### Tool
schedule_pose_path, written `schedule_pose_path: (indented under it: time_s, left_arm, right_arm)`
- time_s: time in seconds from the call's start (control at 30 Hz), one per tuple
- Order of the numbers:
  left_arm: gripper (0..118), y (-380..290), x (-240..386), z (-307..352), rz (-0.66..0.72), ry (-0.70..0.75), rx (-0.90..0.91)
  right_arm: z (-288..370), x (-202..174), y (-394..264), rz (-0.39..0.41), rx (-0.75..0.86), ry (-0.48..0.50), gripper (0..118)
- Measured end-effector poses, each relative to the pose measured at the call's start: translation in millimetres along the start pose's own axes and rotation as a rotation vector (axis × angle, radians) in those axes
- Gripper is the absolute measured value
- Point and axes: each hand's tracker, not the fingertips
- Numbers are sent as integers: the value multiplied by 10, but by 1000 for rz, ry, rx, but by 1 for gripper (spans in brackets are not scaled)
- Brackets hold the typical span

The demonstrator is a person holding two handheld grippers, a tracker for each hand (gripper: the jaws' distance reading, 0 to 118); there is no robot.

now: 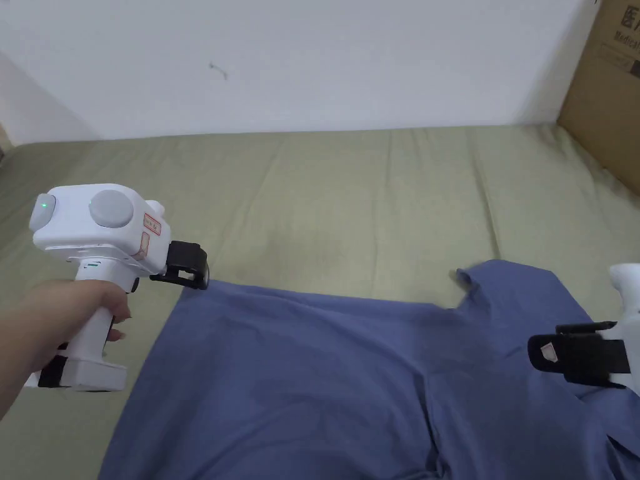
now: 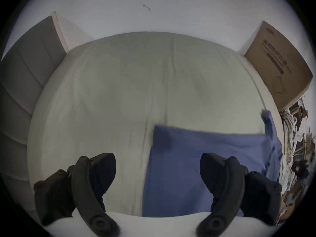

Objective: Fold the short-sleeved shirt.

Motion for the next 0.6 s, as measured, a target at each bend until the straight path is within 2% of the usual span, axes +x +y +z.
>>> schedule_pose_path:
  time_s: [0.2, 0.27, 0.3, 0.33, 0.4, 0.47, 0.5, 0.53, 0.57, 0.6]
  left_arm:
    - [107, 162, -7, -595, 3, -12, 2]
    - [111, 105, 14, -840, 44, -58, -80]
    - [112, 60, 26, -924, 21, -8, -95]
    - [112, 32, 78, -840, -7, 5, -24]
    - [111, 41, 102, -843, 2, 9, -38]
    - [109, 31, 118, -714, 2, 13, -29]
    - [102, 15, 134, -646, -25, 32, -15]
    - [88, -7, 144, -536, -56, 45, 10]
    - [57, -24, 141, -399, -60, 13, 39]
    - [18, -46, 141, -291, -58, -31, 52]
  right_arm:
    - [-186, 270, -79, -25, -39, -31, 0]
    - [-239, 347, -113, -29, -58, -62, 0]
    - [-258, 378, -133, -25, -66, -84, 0]
    - [-274, 413, -150, -20, -70, -92, 0]
    - [-291, 484, -151, -26, -81, -100, 0]
    - [-304, 572, -135, -73, -78, -102, 0]
    - [-315, 618, -118, -93, -75, -89, 0]
    - [-317, 660, -100, -113, -55, -81, 0]
    - [-316, 695, -72, -125, -32, -85, 0]
    - [-319, 738, -25, -127, -10, -95, 0]
